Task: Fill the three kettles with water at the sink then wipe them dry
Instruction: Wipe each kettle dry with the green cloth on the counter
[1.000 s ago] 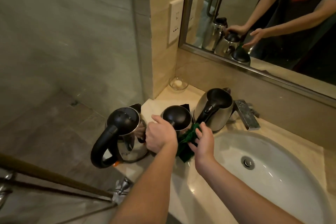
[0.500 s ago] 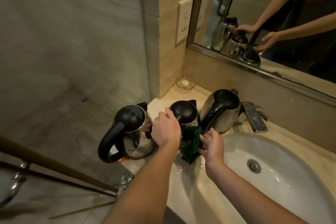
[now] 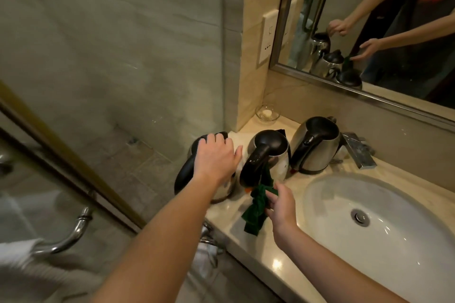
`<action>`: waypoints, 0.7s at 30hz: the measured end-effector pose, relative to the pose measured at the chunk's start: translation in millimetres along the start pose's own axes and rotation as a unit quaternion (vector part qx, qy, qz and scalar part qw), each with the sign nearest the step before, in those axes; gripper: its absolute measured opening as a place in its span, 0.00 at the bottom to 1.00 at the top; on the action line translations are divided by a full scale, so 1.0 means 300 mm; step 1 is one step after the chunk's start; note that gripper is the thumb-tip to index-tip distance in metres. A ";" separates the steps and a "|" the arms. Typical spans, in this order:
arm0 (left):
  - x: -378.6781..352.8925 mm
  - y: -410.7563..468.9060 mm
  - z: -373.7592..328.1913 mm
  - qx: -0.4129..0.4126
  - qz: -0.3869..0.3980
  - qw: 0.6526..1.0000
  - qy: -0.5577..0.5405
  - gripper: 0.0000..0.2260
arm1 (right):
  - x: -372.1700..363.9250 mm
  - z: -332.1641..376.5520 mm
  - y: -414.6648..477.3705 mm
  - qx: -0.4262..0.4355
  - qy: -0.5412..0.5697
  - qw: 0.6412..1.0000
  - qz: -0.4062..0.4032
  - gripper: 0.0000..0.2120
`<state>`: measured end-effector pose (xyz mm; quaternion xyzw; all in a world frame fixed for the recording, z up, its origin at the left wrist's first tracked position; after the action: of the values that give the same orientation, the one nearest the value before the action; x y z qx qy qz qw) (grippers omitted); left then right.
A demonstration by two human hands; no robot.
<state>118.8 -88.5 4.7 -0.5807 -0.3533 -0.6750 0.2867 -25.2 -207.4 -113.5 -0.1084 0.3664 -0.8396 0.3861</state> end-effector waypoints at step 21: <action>-0.277 -0.250 0.361 0.445 -0.051 0.742 -0.499 0.24 | -0.372 0.061 -0.131 -0.055 0.224 0.973 0.028 0.25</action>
<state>135.3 41.4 -79.8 -0.6223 -0.7349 -0.0689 0.2605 36.8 -118.9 -61.8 0.0716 0.4919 -0.8099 0.3116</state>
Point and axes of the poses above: each hand's wrist, its own y-axis towards the middle knuckle, its own x-axis out of the back of the hand, z = x × y, the point moved 9 cm from there along y, towards the middle knuckle, and after that the axes turned 10 degrees about -x, right-handed, at the moved point
